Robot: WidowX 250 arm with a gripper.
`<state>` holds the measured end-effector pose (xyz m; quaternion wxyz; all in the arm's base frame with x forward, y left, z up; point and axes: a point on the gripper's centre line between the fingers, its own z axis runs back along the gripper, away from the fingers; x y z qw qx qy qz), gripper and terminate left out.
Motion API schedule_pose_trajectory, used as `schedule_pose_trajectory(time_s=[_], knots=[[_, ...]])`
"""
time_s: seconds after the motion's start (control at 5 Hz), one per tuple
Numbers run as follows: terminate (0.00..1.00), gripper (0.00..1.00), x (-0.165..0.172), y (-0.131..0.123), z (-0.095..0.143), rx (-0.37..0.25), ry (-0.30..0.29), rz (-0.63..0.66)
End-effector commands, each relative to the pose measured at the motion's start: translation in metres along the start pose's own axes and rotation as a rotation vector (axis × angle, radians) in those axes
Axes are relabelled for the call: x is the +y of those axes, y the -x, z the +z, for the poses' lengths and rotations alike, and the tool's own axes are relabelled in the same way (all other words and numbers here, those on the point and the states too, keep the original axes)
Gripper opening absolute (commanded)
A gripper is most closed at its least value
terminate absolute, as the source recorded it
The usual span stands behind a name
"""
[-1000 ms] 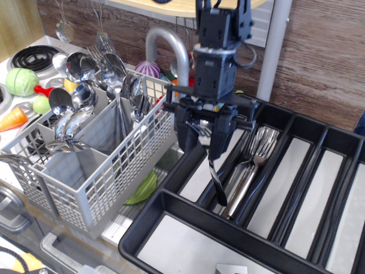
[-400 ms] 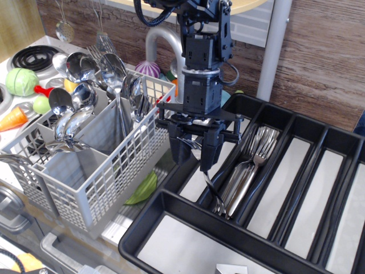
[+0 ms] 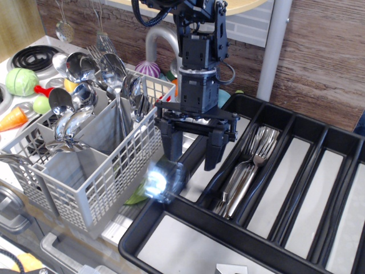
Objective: Put fork from basket to tray
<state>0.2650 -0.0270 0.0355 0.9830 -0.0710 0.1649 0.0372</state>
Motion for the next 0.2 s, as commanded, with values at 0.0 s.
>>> schedule_pose_trajectory(time_s=[0.0], knots=[[1.0,1.0,-0.0026,-0.003,0.0132,-0.05,0.005,-0.029]])
